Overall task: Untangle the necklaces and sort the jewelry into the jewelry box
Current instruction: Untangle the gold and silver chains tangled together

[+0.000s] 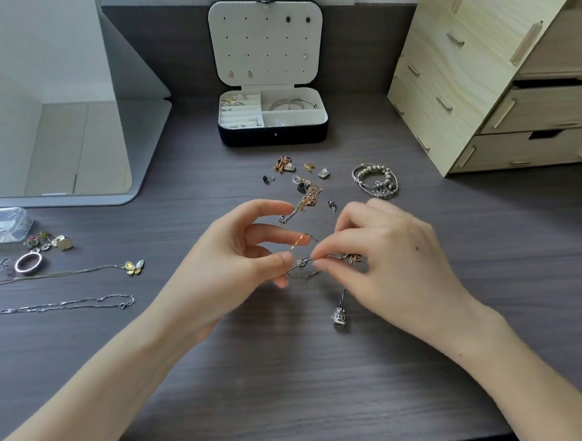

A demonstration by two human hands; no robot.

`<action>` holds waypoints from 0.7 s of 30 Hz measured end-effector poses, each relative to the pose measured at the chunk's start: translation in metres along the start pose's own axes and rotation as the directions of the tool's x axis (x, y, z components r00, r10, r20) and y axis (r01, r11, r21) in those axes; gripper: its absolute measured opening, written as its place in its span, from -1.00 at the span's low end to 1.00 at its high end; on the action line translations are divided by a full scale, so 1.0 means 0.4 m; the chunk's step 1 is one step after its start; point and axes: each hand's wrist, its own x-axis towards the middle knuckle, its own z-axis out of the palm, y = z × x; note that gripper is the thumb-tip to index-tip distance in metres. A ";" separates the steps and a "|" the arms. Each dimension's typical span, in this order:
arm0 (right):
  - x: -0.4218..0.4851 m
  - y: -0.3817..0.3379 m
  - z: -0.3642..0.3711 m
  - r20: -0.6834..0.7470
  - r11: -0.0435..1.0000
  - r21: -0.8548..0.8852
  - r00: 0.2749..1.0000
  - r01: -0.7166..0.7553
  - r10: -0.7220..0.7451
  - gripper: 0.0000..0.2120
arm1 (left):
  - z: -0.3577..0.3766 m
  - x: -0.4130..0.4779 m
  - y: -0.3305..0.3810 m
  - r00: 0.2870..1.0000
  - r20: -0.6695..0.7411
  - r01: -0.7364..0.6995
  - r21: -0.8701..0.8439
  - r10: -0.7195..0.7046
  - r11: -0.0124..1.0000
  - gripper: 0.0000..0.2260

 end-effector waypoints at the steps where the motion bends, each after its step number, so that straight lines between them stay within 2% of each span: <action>1: 0.005 -0.006 0.013 0.005 0.999 -0.004 0.999 0.033 -0.033 -0.79 | -0.001 0.000 -0.003 1.000 -0.007 0.003 0.005 -0.003 1.000 -0.64; 3: 0.013 -0.011 0.038 0.003 0.997 -0.024 0.997 0.076 -0.076 -0.78 | -0.004 0.000 -0.007 1.000 -0.016 0.008 0.016 -0.008 1.000 -0.65; 6: 0.025 -0.011 0.061 0.020 0.994 -0.042 0.995 0.101 -0.101 -0.89 | -0.007 0.001 -0.010 0.999 -0.033 0.005 0.026 -0.004 1.000 -0.65; 10: 0.038 -0.014 0.067 0.047 0.997 -0.026 0.996 0.078 -0.077 -0.95 | -0.011 0.005 -0.013 0.999 -0.042 0.002 0.049 0.000 0.999 -0.66; 15: 0.026 -0.017 0.083 0.078 0.993 -0.089 0.994 0.082 -0.076 -0.85 | -0.013 0.013 -0.021 0.997 -0.072 0.003 0.065 0.002 0.998 -0.66; 18: 0.029 -0.021 0.053 0.075 0.999 0.045 0.997 -0.025 0.021 -0.92 | -0.016 0.018 -0.027 0.996 -0.090 -0.014 0.128 0.025 0.992 -0.66; 21: 0.042 -0.011 0.004 0.154 0.958 0.252 0.983 -0.140 0.103 -0.93 | -0.019 0.025 -0.032 0.992 -0.099 -0.048 0.230 0.072 0.972 -0.66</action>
